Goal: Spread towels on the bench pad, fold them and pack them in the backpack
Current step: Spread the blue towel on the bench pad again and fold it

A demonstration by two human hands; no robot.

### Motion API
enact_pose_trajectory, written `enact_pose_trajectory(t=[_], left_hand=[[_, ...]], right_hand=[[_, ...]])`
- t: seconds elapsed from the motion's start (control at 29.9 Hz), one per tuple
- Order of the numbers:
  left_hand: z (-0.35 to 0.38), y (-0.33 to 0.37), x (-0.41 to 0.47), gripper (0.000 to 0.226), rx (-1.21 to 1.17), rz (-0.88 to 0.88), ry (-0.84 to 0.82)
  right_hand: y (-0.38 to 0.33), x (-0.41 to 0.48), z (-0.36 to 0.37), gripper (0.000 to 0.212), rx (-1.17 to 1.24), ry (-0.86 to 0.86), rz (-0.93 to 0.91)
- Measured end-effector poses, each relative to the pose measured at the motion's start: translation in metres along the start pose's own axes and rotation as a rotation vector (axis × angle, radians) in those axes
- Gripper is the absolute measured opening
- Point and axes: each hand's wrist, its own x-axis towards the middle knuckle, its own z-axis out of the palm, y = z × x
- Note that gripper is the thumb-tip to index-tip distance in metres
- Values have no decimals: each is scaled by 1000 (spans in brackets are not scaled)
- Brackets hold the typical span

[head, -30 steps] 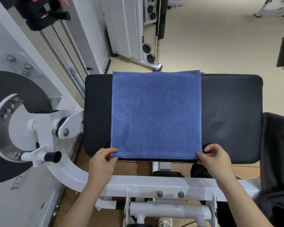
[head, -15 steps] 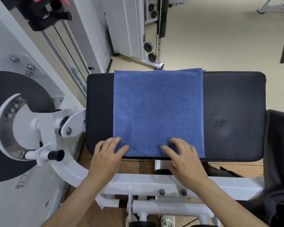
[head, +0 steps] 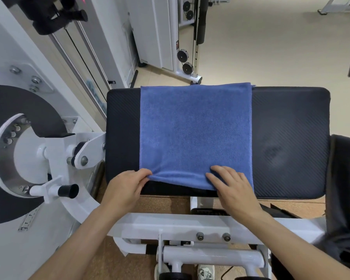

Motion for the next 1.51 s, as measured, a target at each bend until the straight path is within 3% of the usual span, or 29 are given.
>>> enact_pose_trajectory(t=[0.07,0.13,0.23,0.3,0.37,0.54,0.6,0.7,0.94,1.17,1.37,1.51], left_hand=[[-2,1,-2,12,52,-2,-54],[-1,1,-6,11,54,-17,-219],[2,4,-12,18,-89,-116,-513],[3,0,-14,21,-177,-192,-561],[-3,-5,-13,20,-240,-246,-519],[-35,-3,17,18,-558,-387,-56],[-44,-1,37,13,-676,-474,129],[-50,-2,67,9,-759,-541,269],[-43,-22,99,22,-724,-603,315],[-39,-19,107,10,-573,-602,380],[-37,-16,106,6,-282,-470,379],[-35,-22,106,23,-85,-273,355]], right_hand=[[10,-3,-6,48,19,-2,30],[15,-5,-17,41,5,-88,61],[15,1,-44,17,24,-399,175],[23,9,-61,12,76,-595,216],[36,19,-77,8,173,-667,256],[69,56,-119,6,832,-338,522],[74,75,-121,6,916,-193,568],[75,102,-113,8,889,-16,625],[78,140,-92,10,682,103,643],[79,145,-75,12,402,140,593],[82,144,-74,26,256,102,534],[90,149,-83,27,208,2,485]])
